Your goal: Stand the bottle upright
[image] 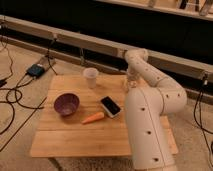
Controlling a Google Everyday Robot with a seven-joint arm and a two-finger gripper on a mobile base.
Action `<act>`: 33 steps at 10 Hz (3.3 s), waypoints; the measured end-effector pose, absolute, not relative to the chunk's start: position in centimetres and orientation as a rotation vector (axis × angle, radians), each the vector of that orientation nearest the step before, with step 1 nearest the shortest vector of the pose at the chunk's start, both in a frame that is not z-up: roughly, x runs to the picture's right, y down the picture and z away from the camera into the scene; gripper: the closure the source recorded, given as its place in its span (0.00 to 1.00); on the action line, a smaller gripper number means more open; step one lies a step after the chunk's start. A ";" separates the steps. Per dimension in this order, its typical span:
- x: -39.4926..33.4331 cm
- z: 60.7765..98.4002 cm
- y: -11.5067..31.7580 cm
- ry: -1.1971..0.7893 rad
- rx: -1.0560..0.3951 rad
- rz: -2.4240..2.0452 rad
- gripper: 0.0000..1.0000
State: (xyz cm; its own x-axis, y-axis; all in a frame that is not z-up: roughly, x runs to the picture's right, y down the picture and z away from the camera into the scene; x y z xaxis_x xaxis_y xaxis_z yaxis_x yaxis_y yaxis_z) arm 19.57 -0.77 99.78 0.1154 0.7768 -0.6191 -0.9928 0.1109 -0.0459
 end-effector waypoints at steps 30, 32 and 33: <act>18.2 92.3 -0.1 0.698 -0.758 1.308 1.00; 18.0 92.4 -0.1 0.698 -0.761 1.307 1.00; 18.0 92.4 -0.1 0.698 -0.761 1.307 1.00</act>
